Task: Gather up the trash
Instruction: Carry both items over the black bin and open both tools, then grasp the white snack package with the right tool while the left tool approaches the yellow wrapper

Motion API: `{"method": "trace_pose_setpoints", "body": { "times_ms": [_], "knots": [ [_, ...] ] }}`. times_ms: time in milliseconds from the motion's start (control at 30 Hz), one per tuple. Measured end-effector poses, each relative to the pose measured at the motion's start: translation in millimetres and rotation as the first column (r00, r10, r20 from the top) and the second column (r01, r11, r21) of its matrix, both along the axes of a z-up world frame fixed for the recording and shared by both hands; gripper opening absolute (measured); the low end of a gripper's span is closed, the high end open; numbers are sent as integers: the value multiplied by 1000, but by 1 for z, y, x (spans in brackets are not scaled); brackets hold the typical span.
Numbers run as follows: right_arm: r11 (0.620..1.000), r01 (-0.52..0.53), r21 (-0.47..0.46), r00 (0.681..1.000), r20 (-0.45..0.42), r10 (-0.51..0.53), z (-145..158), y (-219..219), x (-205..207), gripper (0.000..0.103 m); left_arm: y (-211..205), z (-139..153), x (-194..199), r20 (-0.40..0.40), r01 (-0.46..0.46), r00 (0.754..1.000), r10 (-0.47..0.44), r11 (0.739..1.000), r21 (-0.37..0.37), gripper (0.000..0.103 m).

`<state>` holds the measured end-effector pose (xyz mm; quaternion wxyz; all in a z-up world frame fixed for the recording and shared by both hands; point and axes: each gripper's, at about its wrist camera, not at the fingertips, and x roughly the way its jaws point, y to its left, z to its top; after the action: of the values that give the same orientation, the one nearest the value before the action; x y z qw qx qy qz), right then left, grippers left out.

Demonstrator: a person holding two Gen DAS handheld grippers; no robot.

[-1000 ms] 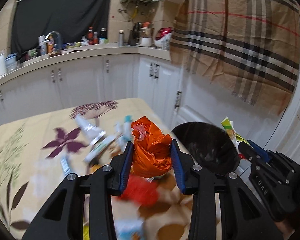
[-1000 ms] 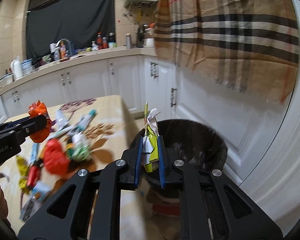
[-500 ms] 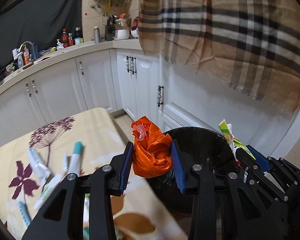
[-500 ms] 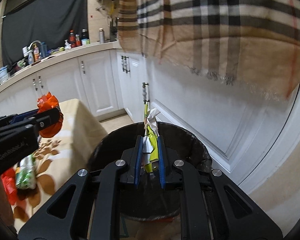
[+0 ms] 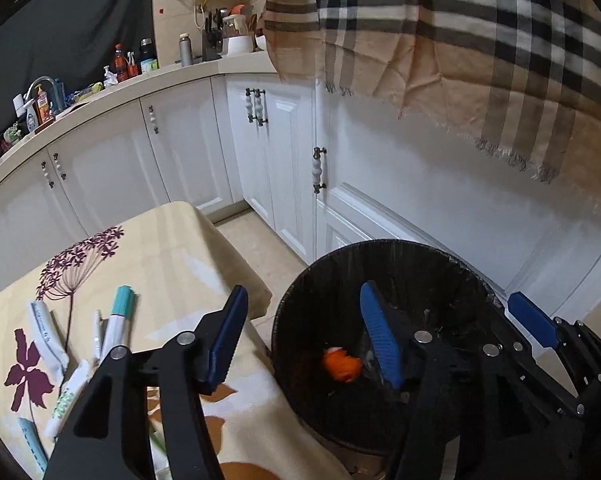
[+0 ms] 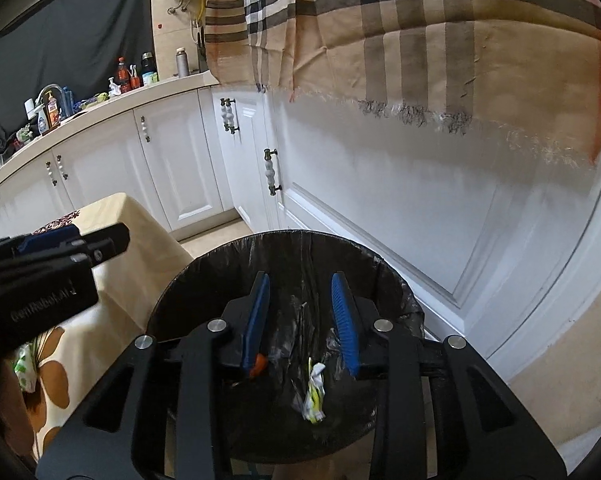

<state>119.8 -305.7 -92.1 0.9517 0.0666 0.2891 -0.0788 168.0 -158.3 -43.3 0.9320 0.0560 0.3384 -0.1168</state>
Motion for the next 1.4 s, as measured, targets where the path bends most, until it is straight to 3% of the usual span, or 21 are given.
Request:
{"method": "trace_pose_setpoints", "body": {
  "times_ms": [200, 467, 833, 1200, 1400],
  "knots": [
    [1000, -23, -2, 1000, 18, 23, 15, 13, -32, 33, 31, 18, -22, 22, -36, 999, 36, 999, -31, 66],
    [992, -124, -4, 991, 44, 124, 37, 62, -82, 38, 107, 28, -81, 42, -143, 989, 145, 989, -34, 67],
    [947, -320, 10, 947, 37, 319, 36, 153, -140, 38, 218, 22, -171, 38, -368, 928, 369, 929, -47, 67],
    [865, -503, 5, 865, 14, 502, 24, 237, -186, 39, 275, 11, -236, 57, -480, 875, 481, 876, -40, 67],
    [852, -524, -15, 852, -30, 523, 10, 255, -197, 39, 291, 0, -254, 42, -506, 861, 507, 862, -42, 67]
  ]
}}
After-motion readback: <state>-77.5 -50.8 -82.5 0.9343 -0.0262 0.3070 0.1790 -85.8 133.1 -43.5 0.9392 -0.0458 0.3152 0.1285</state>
